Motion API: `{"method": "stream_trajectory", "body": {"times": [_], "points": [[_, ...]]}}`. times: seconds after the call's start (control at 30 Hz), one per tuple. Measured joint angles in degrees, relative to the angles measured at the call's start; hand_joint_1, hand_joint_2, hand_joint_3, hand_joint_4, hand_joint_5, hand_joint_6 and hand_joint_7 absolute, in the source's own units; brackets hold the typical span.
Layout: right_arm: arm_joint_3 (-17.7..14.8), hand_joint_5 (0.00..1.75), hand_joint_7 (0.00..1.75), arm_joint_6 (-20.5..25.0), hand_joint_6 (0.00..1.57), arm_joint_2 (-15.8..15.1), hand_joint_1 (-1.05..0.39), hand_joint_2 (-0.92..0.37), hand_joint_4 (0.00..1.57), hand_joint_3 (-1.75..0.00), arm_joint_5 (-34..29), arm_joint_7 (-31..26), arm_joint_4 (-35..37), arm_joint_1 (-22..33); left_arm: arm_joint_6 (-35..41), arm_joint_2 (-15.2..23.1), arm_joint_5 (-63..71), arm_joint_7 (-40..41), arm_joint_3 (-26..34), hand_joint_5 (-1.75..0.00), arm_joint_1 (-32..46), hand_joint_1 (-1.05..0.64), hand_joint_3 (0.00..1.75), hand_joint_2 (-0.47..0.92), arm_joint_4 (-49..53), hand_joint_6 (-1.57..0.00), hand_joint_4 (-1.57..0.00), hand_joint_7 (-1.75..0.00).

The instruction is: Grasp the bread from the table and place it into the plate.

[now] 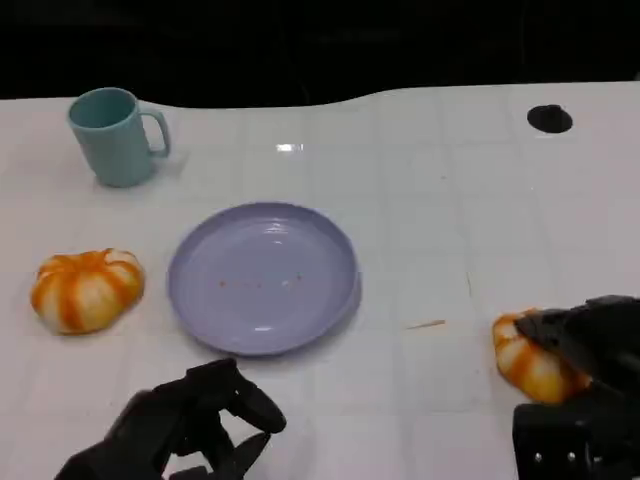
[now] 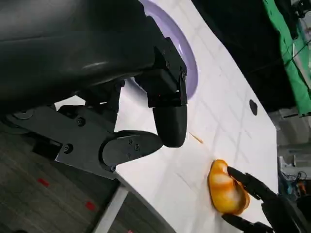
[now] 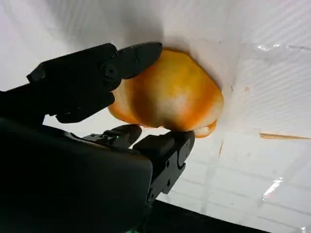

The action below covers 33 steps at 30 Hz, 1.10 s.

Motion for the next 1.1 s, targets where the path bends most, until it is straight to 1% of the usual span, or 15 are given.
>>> {"method": "stream_trajectory", "body": {"times": [0.17,0.27,0.37,0.4,0.43,0.47,0.5,0.53,0.57,0.6,0.63,0.73,0.83,1.0,1.1], "points": [[0.82,0.10,0.02,1.32,0.52,1.24,-0.30,-0.92,0.45,-0.07,3.64,1.51,3.88,-3.54,1.04,-0.13,-0.01,0.00,-0.11,-1.75,0.09,-0.27,0.61,0.82,-0.81,-0.63,-0.64,-1.28],[0.81,0.16,0.08,2.60,0.68,1.98,-0.26,-0.92,0.63,-0.08,7.05,2.99,6.13,-5.76,1.35,-0.33,0.00,0.01,-0.22,-1.75,0.10,-0.27,0.62,0.82,-0.90,-0.63,-0.63,-1.29],[0.64,0.24,0.12,2.66,0.98,2.56,-0.19,-0.92,0.94,-0.10,9.35,0.85,8.16,-6.82,1.78,-0.40,0.20,0.03,-0.36,-1.75,0.11,-0.27,0.62,0.82,-1.20,-0.63,-0.61,-1.29],[0.40,0.46,0.13,2.34,1.10,3.01,-0.17,-0.92,1.01,-0.11,9.94,-1.03,8.90,-6.93,1.82,-0.42,0.30,0.03,-0.41,-1.75,0.11,-0.27,0.63,0.82,-1.27,-0.63,-0.60,-1.29],[0.11,0.93,0.13,1.73,1.23,3.46,-0.15,-0.90,0.98,-0.15,10.56,-3.49,9.74,-6.95,1.99,-0.47,0.49,0.06,-0.46,-1.75,0.12,-0.26,0.63,0.81,-1.45,-0.62,-0.59,-1.29],[-0.10,1.23,0.16,0.88,1.29,3.81,-0.13,-0.86,0.96,-0.24,10.72,-6.21,10.74,-6.99,2.26,-0.55,0.60,0.15,-0.51,-1.75,0.12,-0.26,0.63,0.81,-1.71,-0.62,-0.59,-1.30],[-0.15,1.44,0.28,-0.29,1.29,3.98,-0.12,-0.77,0.93,-0.43,10.80,-8.90,11.79,-7.06,2.35,-0.61,0.66,0.16,-0.56,-1.75,0.12,-0.26,0.63,0.81,-1.90,-0.62,-0.59,-1.30],[-0.15,1.62,0.80,-1.82,1.12,4.04,-0.12,-0.61,0.93,-0.73,10.85,-11.60,12.98,-7.15,2.37,-0.67,0.70,0.17,-0.61,-1.75,0.12,-0.26,0.63,0.81,-2.01,-0.62,-0.59,-1.29],[-0.15,1.68,1.08,-3.71,1.00,4.06,-0.12,-0.54,0.93,-0.86,11.00,-14.31,14.37,-7.31,2.38,-0.72,0.76,0.17,-0.70,-1.75,0.12,-0.26,0.64,0.81,-2.05,-0.62,-0.59,-1.29],[-0.15,1.72,1.25,-5.31,0.92,4.06,-0.12,-0.49,0.92,-0.96,11.19,-16.52,15.60,-7.45,2.41,-0.76,0.77,0.18,-0.77,-1.75,0.12,-0.26,0.64,0.81,-2.07,-0.62,-0.58,-1.29],[-0.15,1.73,1.29,-6.71,0.89,4.07,-0.12,-0.46,0.90,-1.01,11.38,-18.52,16.70,-7.58,2.45,-0.81,0.78,0.18,-0.85,-1.75,0.12,-0.26,0.64,0.81,-2.10,-0.62,-0.59,-1.29],[-0.15,1.74,1.24,-9.13,0.88,4.16,-0.13,-0.45,0.86,-1.06,11.59,-22.73,18.96,-7.90,2.77,-0.89,0.77,0.18,-0.96,-1.75,0.12,-0.27,0.64,0.80,-2.17,-0.62,-0.60,-1.30],[-0.16,1.75,1.26,-10.41,0.89,4.21,-0.14,-0.44,0.83,-1.09,11.77,-25.65,20.62,-8.27,2.79,-0.90,0.82,0.19,-1.02,-1.75,0.08,-0.26,0.65,0.80,-2.23,-0.62,-0.61,-1.30],[-0.16,1.75,1.39,-11.23,0.85,4.21,-0.12,-0.44,0.81,-1.10,11.80,-27.67,21.08,-8.80,2.77,-0.91,1.11,0.19,-1.07,-1.75,-0.02,-0.25,0.65,0.80,-2.23,-0.62,-0.62,-1.30],[-0.18,1.75,1.40,-11.86,0.85,4.21,-0.11,-0.43,0.82,-1.09,12.18,-28.41,21.08,-8.91,2.77,-0.98,1.10,0.19,-1.07,-1.75,-0.04,-0.25,0.65,0.80,-2.23,-0.62,-0.63,-1.30]]}}
